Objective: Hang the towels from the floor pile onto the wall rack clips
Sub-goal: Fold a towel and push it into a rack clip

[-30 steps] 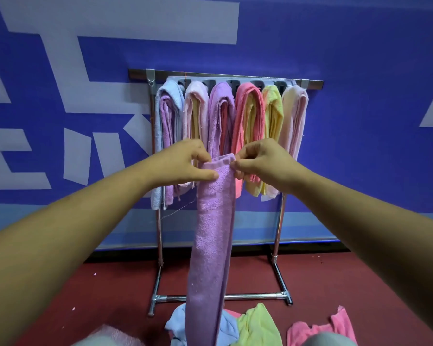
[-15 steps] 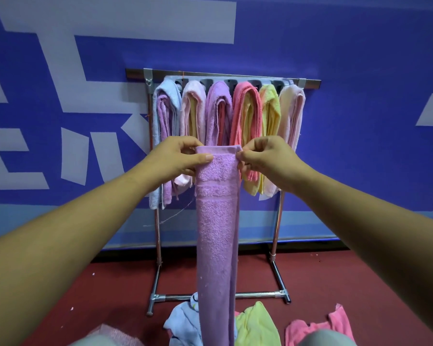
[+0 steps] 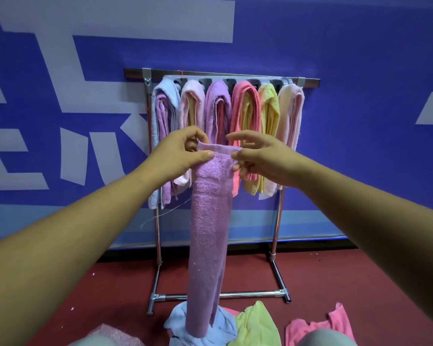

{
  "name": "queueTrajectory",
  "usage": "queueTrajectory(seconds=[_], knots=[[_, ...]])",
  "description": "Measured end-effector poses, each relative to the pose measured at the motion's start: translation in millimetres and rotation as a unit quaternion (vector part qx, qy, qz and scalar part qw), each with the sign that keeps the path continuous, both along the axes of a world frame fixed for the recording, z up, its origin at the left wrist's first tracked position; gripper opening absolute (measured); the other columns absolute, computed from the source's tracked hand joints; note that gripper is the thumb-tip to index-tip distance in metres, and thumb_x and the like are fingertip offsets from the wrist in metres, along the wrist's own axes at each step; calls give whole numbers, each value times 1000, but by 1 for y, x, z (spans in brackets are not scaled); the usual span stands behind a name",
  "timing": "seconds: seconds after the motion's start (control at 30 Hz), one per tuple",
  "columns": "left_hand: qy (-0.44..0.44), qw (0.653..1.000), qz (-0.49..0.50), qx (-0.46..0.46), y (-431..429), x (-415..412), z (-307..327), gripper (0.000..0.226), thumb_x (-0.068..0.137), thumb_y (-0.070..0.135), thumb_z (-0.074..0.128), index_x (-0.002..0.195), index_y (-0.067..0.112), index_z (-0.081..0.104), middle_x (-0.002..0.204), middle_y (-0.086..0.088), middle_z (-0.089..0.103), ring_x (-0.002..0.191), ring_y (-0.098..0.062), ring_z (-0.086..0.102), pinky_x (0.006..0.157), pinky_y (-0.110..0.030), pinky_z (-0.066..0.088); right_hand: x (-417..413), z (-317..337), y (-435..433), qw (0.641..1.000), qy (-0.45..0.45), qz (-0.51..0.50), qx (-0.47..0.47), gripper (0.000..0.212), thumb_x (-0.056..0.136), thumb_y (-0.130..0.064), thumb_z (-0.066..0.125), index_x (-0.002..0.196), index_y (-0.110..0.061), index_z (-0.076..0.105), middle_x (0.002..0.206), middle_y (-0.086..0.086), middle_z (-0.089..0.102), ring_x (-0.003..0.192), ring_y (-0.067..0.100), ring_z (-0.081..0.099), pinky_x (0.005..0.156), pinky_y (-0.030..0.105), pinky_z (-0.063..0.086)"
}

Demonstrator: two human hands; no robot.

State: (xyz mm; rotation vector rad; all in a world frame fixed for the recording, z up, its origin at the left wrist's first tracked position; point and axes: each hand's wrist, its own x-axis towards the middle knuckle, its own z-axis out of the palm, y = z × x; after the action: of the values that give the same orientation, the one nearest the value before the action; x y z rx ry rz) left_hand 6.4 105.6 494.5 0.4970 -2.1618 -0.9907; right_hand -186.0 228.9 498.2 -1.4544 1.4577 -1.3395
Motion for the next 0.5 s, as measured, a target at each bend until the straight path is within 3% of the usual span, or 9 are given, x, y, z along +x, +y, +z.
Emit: queueTrajectory(seconds=[0.1, 0.2, 0.3, 0.37, 0.5], knots=[[-16, 1000, -19, -5, 1, -2, -3, 18, 84, 19, 78, 94, 20, 63, 85, -18, 72, 76, -16, 64, 78, -45, 56, -1, 0, -5, 978, 207, -20, 20, 41, 87, -32, 76, 125, -22, 65, 104, 5, 73, 94, 24, 70, 88, 44, 56], [-17, 999, -32, 5, 6, -5, -7, 20, 84, 14, 77, 97, 14, 61, 82, -5, 75, 74, -10, 64, 74, -32, 52, 0, 3, -9, 959, 278, -52, 5, 17, 88, -33, 74, 99, -20, 73, 92, 13, 72, 80, 29, 65, 80, 58, 53], [-2, 999, -38, 22, 6, -7, -9, 22, 84, 15, 77, 97, 16, 60, 89, -7, 77, 84, -18, 71, 84, -38, 55, 2, 9, -10, 963, 264, -52, 20, 14, 91, -24, 71, 97, -11, 68, 89, 10, 68, 80, 19, 61, 80, 49, 53], [-4, 999, -42, 26, 5, -9, -10, 25, 85, 18, 77, 100, 16, 57, 91, -3, 77, 82, -13, 70, 78, -30, 56, 4, 12, -11, 970, 241, -36, 24, 18, 91, -22, 72, 101, -8, 67, 93, 10, 70, 83, 20, 64, 82, 43, 53], [7, 996, -60, 61, 7, -14, -16, 24, 89, 8, 70, 98, 15, 50, 94, -4, 77, 76, -7, 65, 67, -18, 51, 10, 19, -10, 939, 342, -32, 30, 23, 90, -33, 73, 97, -11, 75, 90, 16, 72, 72, 16, 60, 65, 33, 49]])
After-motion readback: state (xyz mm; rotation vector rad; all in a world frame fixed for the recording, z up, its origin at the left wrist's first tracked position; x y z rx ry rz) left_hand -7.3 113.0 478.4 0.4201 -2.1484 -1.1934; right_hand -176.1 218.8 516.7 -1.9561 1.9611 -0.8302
